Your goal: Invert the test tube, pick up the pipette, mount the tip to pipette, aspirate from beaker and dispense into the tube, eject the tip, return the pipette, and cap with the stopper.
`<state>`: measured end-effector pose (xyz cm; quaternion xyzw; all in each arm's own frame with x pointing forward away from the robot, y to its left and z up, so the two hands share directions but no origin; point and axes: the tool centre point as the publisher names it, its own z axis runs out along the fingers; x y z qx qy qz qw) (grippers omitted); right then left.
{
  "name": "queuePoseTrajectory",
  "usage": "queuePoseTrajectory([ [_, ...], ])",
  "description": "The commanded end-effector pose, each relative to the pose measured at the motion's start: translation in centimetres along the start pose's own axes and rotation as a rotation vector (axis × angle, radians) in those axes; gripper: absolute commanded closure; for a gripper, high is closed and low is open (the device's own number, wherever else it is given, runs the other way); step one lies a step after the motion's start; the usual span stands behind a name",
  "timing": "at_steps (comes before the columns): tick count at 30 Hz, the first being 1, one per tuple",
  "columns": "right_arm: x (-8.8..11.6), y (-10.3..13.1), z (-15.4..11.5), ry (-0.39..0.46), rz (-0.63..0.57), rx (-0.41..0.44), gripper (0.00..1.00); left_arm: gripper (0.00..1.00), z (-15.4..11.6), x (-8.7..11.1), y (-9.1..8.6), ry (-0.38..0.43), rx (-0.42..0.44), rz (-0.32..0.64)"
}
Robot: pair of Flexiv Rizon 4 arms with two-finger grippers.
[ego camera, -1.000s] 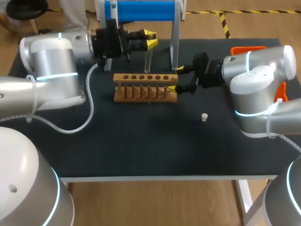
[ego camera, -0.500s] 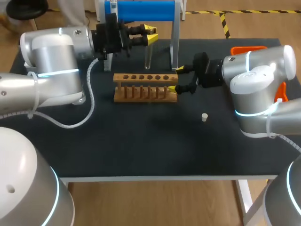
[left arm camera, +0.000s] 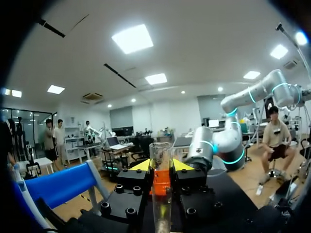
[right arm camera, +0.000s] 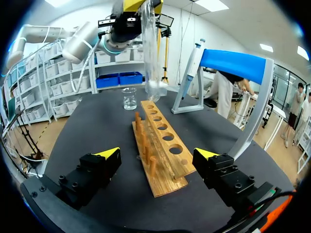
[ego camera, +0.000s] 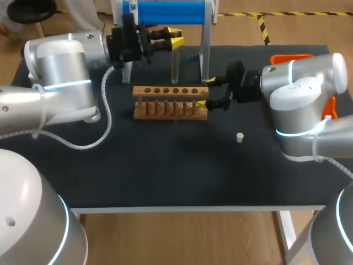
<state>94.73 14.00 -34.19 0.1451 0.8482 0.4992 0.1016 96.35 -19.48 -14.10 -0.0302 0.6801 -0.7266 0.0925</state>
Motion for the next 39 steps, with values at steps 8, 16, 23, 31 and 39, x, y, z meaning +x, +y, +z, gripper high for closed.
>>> queuePoseTrajectory([
  [8,0.0,0.0,0.0,0.000,0.000,0.001,0.00,1.00,-0.2,-2.2,0.6,0.027,-0.011,-0.089],
  [16,0.0,0.0,0.0,0.000,0.000,0.001,0.00,1.00,0.5,-3.1,2.1,0.054,0.006,-0.084],
  [23,0.0,0.0,0.0,0.000,0.000,0.001,0.00,1.00,0.5,-3.8,3.2,0.059,0.021,-0.069],
  [31,0.0,0.0,0.0,0.000,0.000,0.001,0.00,1.00,0.2,-3.9,4.3,0.051,0.031,-0.074],
  [39,0.0,0.0,0.0,0.000,0.000,0.001,0.00,1.00,0.1,-4.1,5.0,0.048,0.032,-0.080],
])
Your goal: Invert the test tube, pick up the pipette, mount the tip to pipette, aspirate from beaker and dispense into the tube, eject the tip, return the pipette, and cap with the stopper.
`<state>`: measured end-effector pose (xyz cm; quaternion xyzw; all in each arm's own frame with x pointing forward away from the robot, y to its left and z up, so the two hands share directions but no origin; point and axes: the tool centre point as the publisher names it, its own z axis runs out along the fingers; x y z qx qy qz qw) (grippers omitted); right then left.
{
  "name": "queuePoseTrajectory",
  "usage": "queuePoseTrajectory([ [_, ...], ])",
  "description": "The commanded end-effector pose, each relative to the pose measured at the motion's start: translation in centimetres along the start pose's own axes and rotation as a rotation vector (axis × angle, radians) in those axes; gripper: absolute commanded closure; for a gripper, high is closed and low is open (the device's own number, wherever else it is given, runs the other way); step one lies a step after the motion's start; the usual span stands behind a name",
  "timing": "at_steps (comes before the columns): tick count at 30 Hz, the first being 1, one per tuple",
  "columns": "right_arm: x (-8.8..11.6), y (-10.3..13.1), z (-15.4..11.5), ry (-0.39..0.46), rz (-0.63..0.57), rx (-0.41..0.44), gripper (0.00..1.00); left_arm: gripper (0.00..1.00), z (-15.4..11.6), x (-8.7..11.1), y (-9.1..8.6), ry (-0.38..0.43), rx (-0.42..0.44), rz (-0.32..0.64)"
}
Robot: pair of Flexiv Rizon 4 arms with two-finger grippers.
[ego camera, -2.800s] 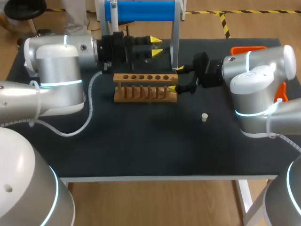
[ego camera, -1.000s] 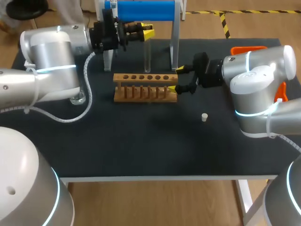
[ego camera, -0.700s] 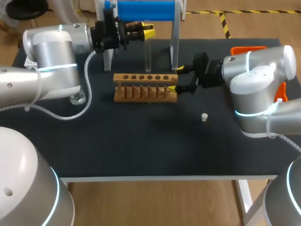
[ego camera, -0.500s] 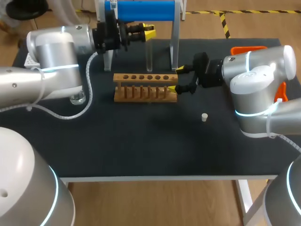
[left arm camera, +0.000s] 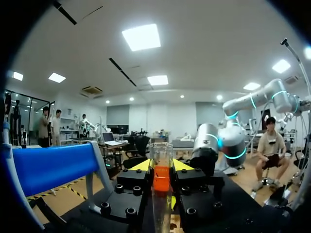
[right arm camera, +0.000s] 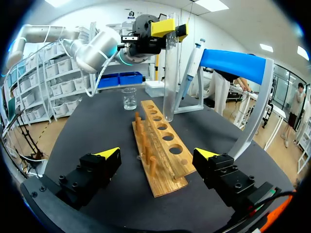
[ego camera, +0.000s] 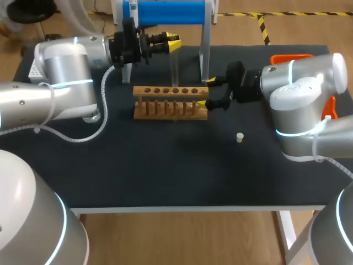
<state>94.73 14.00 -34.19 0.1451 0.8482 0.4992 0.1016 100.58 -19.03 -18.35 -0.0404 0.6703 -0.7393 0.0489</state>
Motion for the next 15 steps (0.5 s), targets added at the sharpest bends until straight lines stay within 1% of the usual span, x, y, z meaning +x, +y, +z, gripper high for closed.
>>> queuePoseTrajectory([
  [1,0.0,0.0,0.0,0.000,0.000,0.001,0.00,1.00,0.1,-0.2,0.5,0.005,0.006,0.000],
  [15,0.0,0.0,0.0,0.000,0.000,0.001,0.00,1.00,0.0,-0.2,1.9,0.003,0.009,-0.018],
])
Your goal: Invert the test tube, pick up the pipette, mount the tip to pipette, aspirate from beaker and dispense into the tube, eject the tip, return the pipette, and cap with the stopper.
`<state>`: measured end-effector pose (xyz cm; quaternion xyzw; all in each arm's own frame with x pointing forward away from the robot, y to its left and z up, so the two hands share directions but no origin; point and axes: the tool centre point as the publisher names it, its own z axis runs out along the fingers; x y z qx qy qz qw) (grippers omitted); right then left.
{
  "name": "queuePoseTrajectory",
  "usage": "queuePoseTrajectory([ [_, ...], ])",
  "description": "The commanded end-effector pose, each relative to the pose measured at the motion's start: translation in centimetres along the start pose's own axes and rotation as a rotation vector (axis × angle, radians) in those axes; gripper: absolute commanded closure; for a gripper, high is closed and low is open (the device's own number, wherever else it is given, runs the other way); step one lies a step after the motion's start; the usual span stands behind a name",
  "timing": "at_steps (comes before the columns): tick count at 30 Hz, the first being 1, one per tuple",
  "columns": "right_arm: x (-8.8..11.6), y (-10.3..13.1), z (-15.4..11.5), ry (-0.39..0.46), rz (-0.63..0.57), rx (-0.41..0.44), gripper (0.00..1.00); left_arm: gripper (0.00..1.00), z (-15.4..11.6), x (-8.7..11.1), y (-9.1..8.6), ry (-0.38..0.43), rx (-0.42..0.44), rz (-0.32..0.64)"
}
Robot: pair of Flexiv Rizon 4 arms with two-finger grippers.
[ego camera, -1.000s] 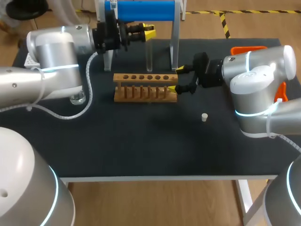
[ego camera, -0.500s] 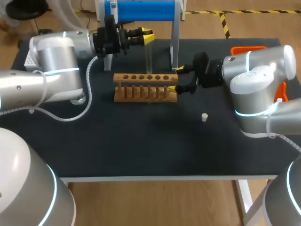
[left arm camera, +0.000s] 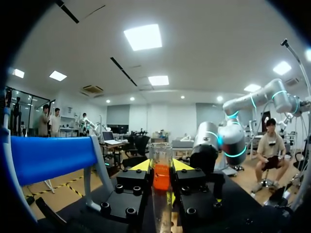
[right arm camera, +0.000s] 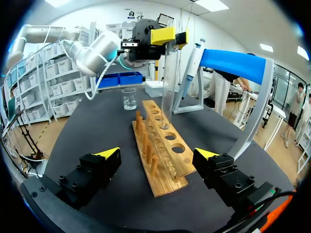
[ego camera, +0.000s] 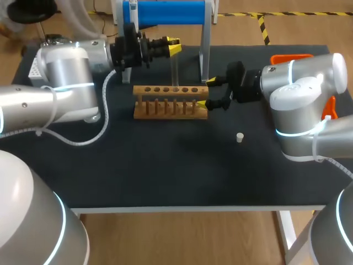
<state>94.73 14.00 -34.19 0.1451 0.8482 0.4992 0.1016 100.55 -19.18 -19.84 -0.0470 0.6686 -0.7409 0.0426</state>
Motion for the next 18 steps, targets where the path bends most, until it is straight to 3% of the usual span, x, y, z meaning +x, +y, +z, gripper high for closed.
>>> queuePoseTrajectory([
  [1,0.0,0.0,0.0,0.000,0.000,0.001,0.00,1.00,0.0,-0.3,0.4,0.004,0.006,0.000],
  [18,0.0,0.0,0.0,0.000,0.000,0.001,0.00,1.00,0.5,1.0,-0.2,0.003,-0.031,0.009],
])
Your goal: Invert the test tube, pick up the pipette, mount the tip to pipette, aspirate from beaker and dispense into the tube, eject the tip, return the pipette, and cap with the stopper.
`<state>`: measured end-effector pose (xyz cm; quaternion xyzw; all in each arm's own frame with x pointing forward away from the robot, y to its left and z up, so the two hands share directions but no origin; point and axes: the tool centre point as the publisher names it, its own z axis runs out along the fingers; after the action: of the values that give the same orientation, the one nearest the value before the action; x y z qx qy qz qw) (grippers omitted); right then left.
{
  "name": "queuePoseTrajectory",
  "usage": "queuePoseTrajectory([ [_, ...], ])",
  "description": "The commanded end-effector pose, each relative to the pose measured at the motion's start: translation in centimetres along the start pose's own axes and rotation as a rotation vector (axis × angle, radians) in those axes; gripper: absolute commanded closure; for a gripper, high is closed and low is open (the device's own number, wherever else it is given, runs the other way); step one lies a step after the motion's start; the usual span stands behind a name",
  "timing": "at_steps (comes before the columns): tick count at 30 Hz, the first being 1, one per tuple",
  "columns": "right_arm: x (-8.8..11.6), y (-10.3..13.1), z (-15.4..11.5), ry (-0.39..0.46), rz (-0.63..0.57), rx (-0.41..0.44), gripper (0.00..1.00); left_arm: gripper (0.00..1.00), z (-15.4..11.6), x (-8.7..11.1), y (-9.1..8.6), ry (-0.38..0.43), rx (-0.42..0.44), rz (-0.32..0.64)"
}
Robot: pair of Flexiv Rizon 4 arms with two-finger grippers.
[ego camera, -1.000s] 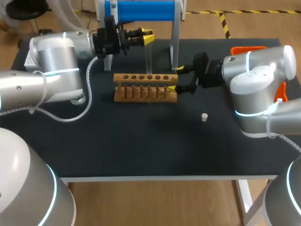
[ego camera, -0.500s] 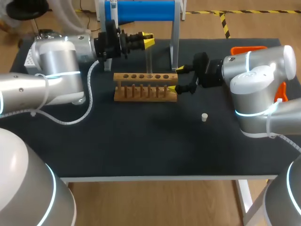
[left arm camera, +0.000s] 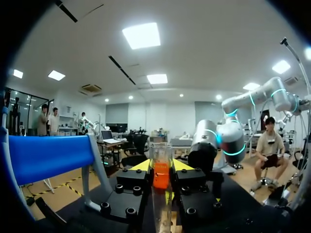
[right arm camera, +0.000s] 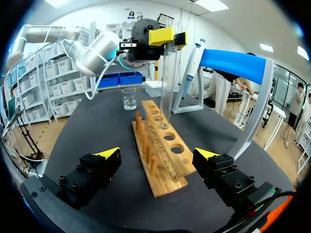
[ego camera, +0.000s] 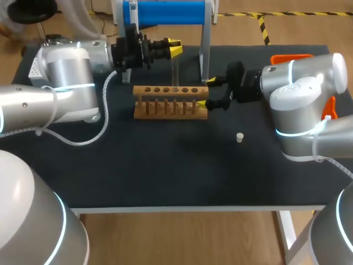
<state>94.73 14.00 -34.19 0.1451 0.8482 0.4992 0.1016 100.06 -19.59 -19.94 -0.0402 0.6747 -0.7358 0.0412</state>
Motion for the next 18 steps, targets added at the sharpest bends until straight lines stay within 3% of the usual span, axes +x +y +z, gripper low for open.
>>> queuePoseTrajectory([
  [1,0.0,0.0,0.0,0.000,0.000,0.001,0.00,1.00,0.2,0.6,-0.3,-0.010,-0.019,0.002],
  [18,0.0,0.0,0.0,0.000,0.000,0.001,0.00,1.00,0.4,0.9,1.1,-0.034,-0.013,0.080],
])
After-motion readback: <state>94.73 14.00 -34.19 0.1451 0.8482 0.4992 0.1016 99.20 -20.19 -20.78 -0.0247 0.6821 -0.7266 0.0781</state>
